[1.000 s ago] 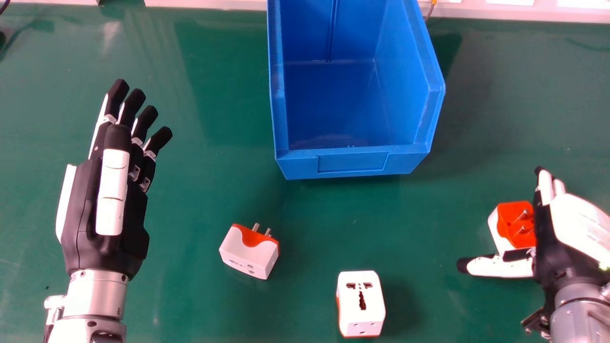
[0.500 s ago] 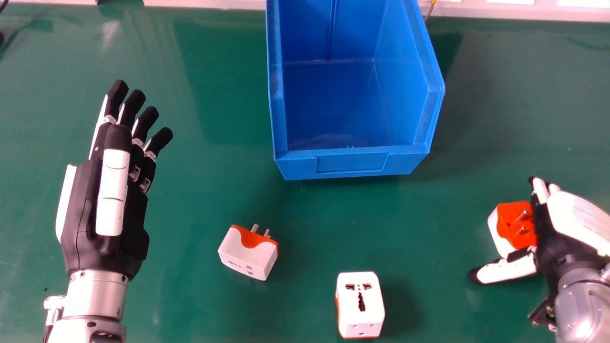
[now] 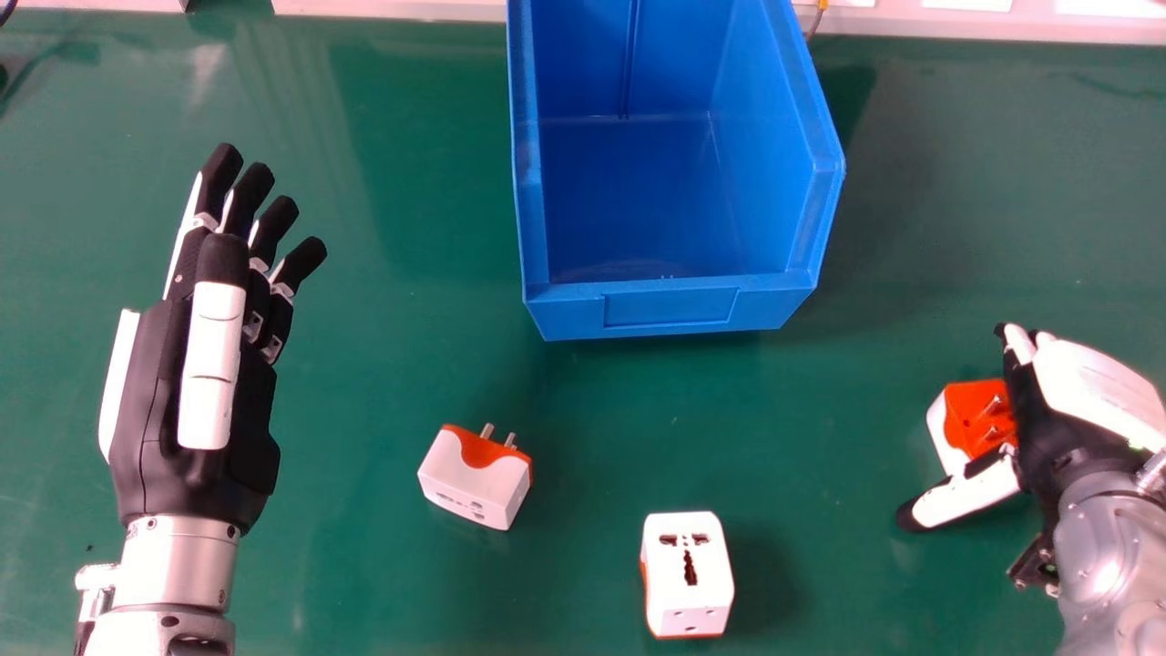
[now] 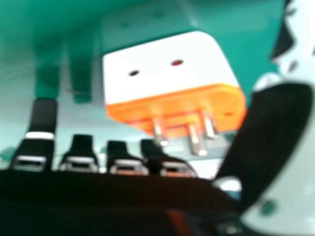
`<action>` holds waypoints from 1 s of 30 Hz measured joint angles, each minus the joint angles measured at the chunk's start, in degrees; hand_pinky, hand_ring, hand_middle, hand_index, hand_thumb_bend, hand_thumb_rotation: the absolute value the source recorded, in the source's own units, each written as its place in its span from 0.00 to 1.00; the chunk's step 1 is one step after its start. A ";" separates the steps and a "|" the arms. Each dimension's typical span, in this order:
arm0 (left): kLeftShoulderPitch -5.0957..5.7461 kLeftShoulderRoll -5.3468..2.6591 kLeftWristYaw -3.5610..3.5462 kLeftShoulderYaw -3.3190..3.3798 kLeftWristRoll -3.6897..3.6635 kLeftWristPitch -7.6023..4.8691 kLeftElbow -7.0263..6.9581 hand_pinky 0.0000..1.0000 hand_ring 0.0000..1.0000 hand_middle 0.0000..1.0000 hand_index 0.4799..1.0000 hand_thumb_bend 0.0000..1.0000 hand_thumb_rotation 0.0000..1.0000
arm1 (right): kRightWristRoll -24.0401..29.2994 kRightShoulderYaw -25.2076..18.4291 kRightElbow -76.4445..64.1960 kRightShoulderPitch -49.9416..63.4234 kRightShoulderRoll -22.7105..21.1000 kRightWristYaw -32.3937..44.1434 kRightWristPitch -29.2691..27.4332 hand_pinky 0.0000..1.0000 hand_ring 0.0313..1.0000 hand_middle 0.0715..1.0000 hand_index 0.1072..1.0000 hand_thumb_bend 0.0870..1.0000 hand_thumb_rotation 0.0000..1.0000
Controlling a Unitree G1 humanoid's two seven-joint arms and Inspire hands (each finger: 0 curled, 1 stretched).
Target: Pick all objects and put in blue box
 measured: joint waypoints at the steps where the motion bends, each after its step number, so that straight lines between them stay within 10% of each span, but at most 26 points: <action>1: 0.05 -0.01 0.15 -0.02 0.09 0.00 -0.09 0.90 0.95 0.97 0.92 0.83 0.76 | 0.24 0.06 0.48 -0.33 -0.17 -0.12 -0.24 0.76 0.98 1.00 0.96 0.94 0.17; 8: 0.27 -0.05 1.34 -0.13 1.32 -0.01 -0.85 0.89 0.95 0.96 0.90 0.82 0.76 | 1.58 0.86 3.05 -2.62 -2.19 0.52 -1.20 0.76 0.98 1.00 0.96 0.94 0.15; 30: 0.98 -0.09 2.06 -0.69 1.11 1.60 -2.85 0.88 0.94 0.95 0.89 0.83 0.76 | 5.97 2.31 7.49 -4.99 -4.57 -4.99 -6.31 0.57 0.74 0.82 0.88 0.90 0.10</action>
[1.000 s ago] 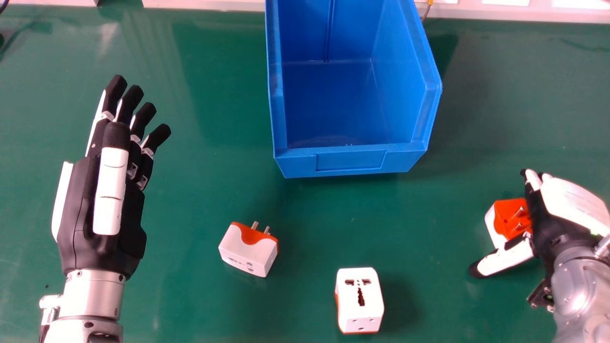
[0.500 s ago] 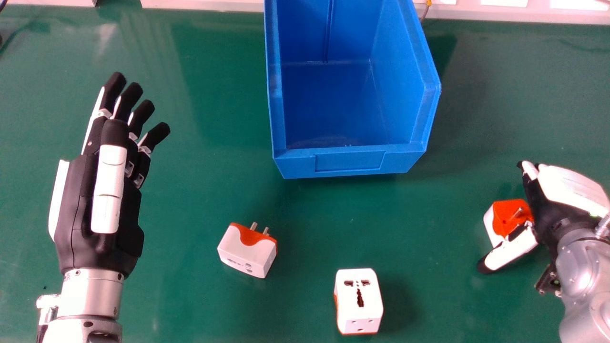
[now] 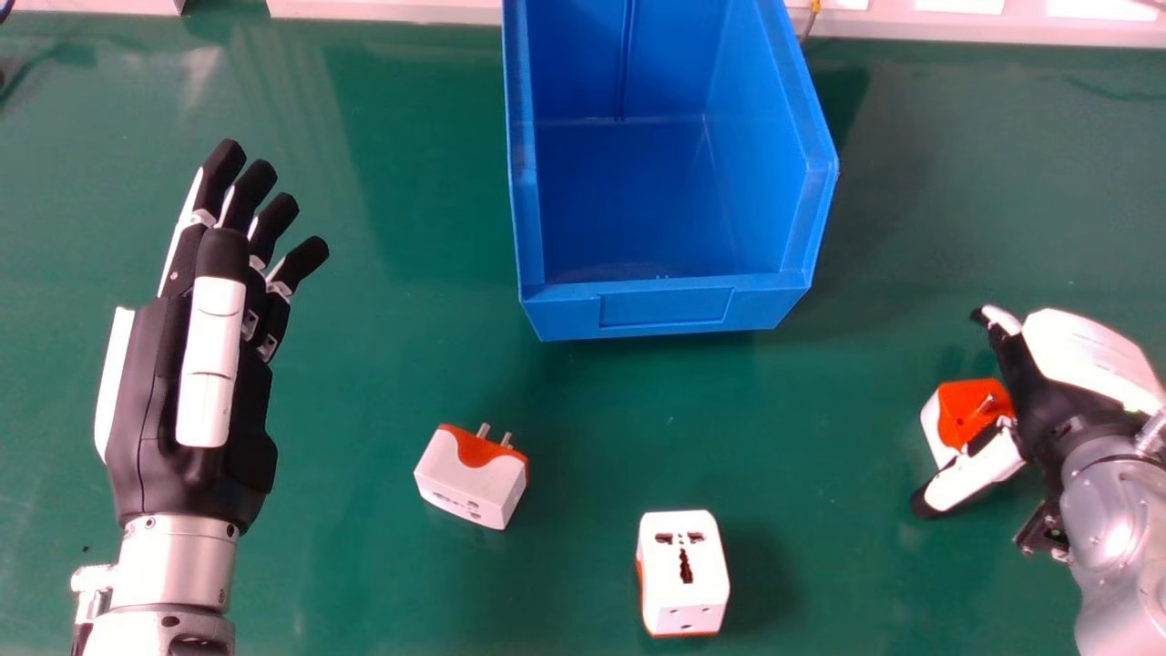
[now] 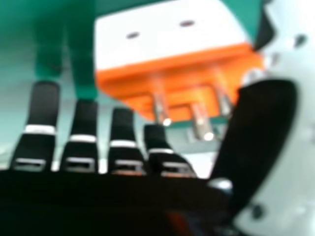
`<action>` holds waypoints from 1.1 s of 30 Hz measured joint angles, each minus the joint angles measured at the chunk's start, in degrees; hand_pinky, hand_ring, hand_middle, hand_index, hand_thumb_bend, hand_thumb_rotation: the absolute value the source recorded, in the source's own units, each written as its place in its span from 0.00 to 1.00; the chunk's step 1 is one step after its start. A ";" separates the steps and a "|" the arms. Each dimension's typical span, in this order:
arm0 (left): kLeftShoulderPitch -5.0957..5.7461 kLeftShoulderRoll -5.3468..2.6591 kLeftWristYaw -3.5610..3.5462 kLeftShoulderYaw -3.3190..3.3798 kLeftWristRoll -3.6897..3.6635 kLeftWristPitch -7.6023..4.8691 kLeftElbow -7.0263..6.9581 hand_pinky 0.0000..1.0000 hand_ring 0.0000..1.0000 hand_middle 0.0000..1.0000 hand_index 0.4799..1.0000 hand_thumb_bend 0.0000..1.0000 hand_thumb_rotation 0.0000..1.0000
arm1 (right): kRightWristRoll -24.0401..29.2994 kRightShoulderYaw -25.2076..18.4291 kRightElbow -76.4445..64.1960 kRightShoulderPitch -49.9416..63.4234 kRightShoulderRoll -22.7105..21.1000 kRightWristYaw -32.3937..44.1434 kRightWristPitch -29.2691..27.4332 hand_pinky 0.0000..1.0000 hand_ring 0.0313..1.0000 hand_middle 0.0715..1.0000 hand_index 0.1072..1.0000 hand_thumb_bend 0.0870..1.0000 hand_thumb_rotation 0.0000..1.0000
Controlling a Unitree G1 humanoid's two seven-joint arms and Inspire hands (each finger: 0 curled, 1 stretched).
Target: Pick all objects and put in blue box
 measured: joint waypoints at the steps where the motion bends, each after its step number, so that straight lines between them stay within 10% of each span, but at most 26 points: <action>1: 0.00 -0.01 0.00 0.00 -0.01 0.09 0.00 0.88 0.94 0.96 0.89 0.83 0.76 | 0.16 -0.02 -0.05 0.04 0.00 -0.25 0.04 0.53 0.68 0.73 0.80 0.82 0.08; 33: -0.87 0.04 -0.75 0.13 -0.65 0.07 1.49 0.91 0.96 0.97 0.91 0.83 0.76 | 0.87 -0.56 -6.35 5.52 2.28 -6.25 -0.59 0.43 0.47 0.54 0.54 0.56 0.02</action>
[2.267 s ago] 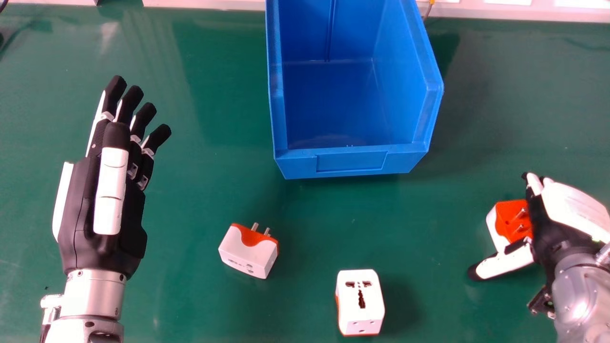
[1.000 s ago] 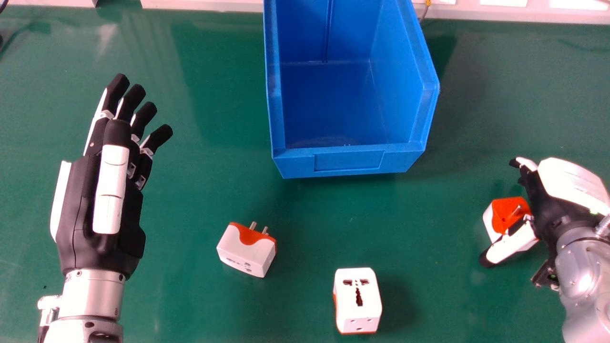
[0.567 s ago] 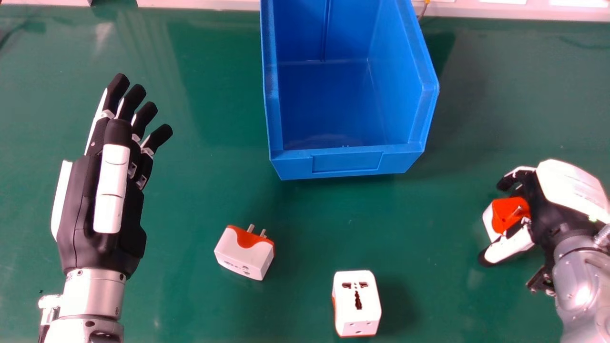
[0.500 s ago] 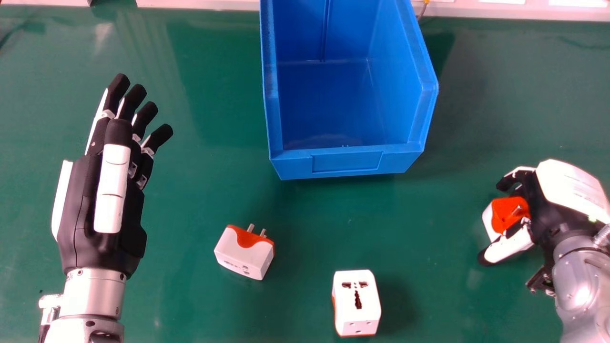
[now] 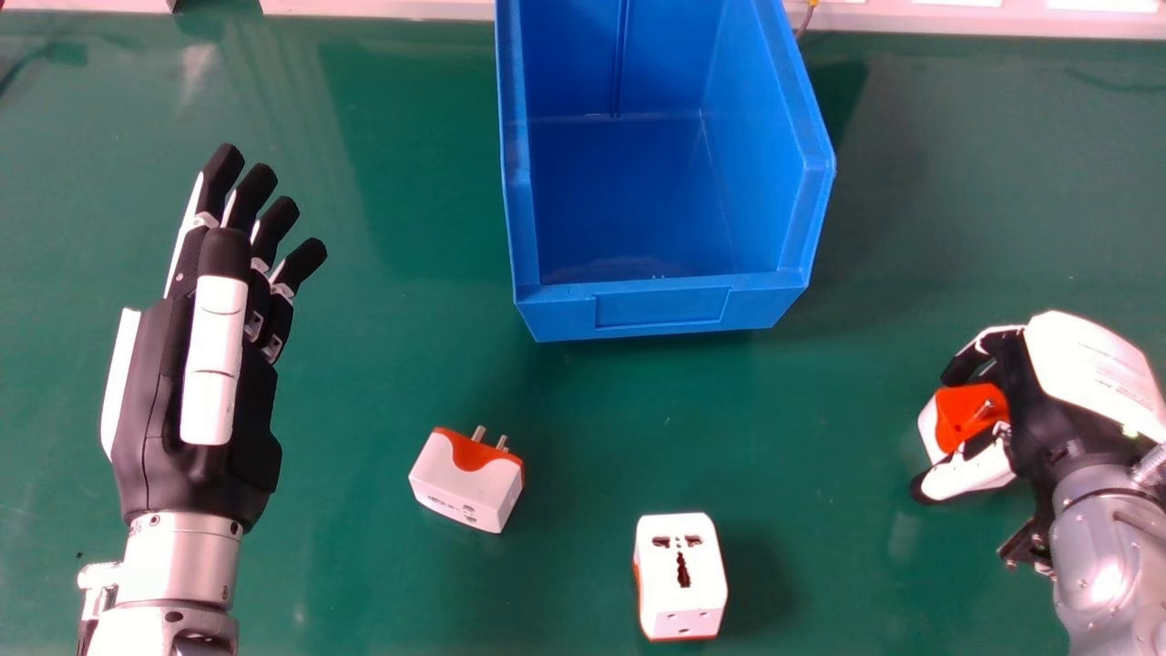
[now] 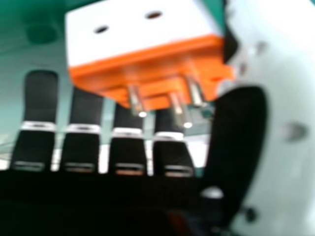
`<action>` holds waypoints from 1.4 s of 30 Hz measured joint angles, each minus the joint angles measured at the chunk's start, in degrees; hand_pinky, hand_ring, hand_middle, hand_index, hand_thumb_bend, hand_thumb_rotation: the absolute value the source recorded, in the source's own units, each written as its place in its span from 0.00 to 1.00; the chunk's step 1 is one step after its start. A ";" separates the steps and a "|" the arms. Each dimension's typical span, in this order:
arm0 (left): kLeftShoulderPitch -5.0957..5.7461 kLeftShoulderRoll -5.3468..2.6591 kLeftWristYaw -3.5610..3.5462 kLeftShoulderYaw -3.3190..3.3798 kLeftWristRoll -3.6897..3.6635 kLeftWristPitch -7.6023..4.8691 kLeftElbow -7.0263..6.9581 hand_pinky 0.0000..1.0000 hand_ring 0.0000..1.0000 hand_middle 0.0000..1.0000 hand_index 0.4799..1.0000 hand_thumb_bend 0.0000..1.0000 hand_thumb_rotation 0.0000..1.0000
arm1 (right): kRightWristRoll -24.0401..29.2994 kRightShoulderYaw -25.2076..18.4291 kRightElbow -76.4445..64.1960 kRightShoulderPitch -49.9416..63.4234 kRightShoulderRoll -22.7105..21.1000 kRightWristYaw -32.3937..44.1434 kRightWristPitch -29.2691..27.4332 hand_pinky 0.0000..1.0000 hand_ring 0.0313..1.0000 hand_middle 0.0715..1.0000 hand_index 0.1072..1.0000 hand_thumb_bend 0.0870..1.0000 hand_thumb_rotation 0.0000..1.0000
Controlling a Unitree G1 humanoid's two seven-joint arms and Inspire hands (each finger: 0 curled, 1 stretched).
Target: Pick all objects and put in blue box
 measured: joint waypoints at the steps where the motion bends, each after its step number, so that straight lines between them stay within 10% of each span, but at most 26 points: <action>1: -0.04 0.00 -0.16 0.01 0.00 -0.01 0.04 0.91 0.96 0.97 0.91 0.83 0.76 | 0.01 0.00 0.00 0.00 0.17 -0.34 -0.08 0.43 0.47 0.54 0.54 0.56 0.02; 42: -0.55 0.03 -1.13 0.83 -0.05 -0.68 1.61 0.92 0.96 0.97 0.93 0.82 0.77 | -5.20 0.88 -8.47 6.06 3.57 -14.19 -10.12 0.34 0.40 0.47 0.47 0.47 0.00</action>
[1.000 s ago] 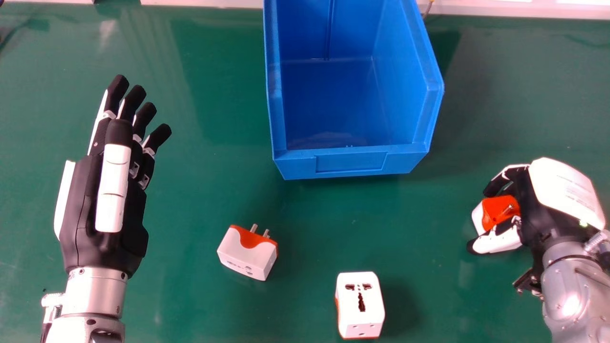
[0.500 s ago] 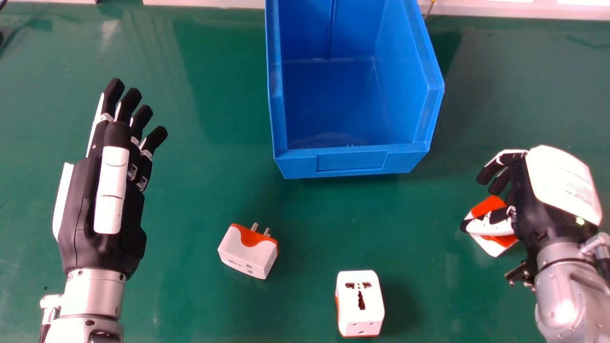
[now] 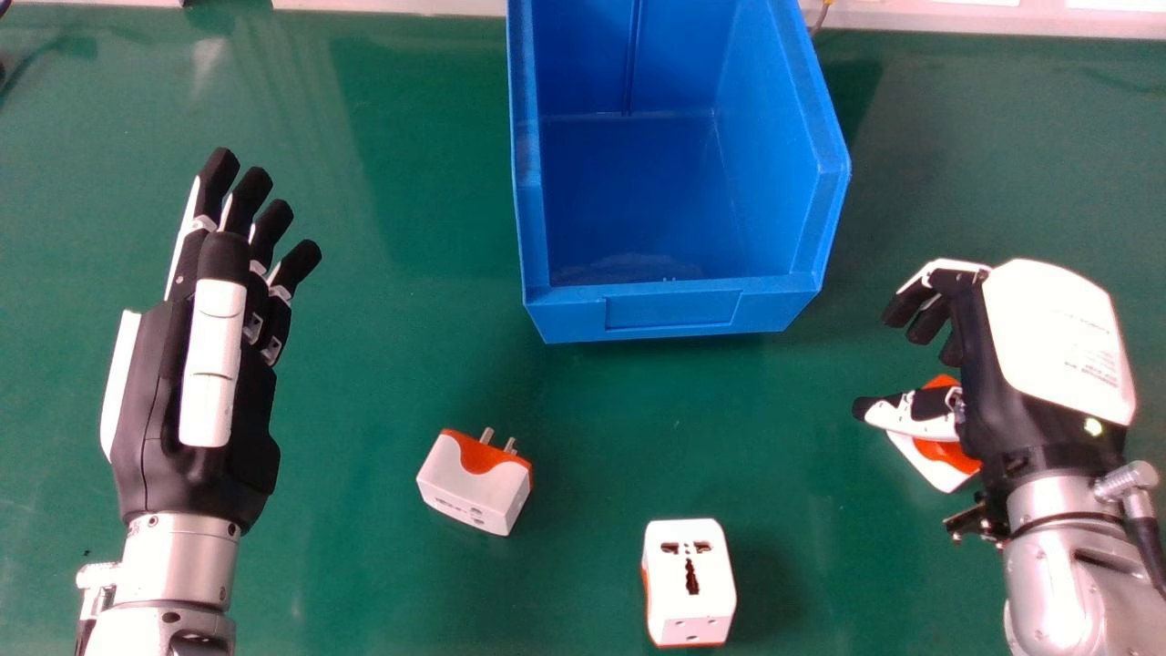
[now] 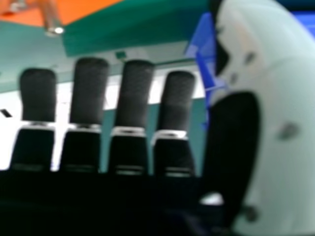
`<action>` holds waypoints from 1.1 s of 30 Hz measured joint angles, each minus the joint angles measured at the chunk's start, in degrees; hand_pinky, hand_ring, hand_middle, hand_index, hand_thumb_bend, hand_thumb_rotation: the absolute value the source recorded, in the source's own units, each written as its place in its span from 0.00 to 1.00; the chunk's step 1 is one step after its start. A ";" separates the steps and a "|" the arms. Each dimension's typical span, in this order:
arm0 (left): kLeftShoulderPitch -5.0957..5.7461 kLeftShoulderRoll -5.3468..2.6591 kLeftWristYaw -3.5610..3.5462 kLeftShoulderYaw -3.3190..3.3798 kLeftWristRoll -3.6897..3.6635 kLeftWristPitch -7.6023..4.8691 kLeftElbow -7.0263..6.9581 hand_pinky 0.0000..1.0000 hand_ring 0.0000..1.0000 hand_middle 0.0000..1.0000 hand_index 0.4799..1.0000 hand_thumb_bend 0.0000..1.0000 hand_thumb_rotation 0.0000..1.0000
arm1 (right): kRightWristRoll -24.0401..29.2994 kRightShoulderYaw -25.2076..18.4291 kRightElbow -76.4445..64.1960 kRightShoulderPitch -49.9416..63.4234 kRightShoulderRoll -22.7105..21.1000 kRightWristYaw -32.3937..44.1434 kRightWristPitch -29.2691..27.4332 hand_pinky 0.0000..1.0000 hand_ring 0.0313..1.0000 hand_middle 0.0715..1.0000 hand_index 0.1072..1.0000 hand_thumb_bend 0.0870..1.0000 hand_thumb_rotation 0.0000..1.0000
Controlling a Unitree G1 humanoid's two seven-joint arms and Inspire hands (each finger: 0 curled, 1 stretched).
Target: Pick all objects and put in blue box
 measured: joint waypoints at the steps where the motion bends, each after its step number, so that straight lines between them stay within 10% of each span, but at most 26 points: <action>1: 0.00 0.00 -0.07 0.02 -0.04 0.00 0.00 0.92 0.96 0.97 0.93 0.82 0.77 | -0.21 0.12 -0.40 0.17 0.00 0.58 0.36 0.34 0.40 0.47 0.47 0.47 0.00; 21: 0.06 -0.01 0.54 -0.07 -0.24 0.13 -0.47 0.90 0.96 0.97 0.92 0.82 0.76 | -20.74 6.78 -2.93 -2.04 -0.14 20.34 18.55 0.35 0.40 0.46 0.47 0.46 0.00; 33: 0.06 -0.01 0.57 -0.29 -0.12 0.26 -0.62 0.89 0.95 0.96 0.90 0.82 0.76 | -22.40 6.87 -3.41 -2.58 0.80 22.83 20.05 0.54 0.64 0.70 0.69 0.71 0.14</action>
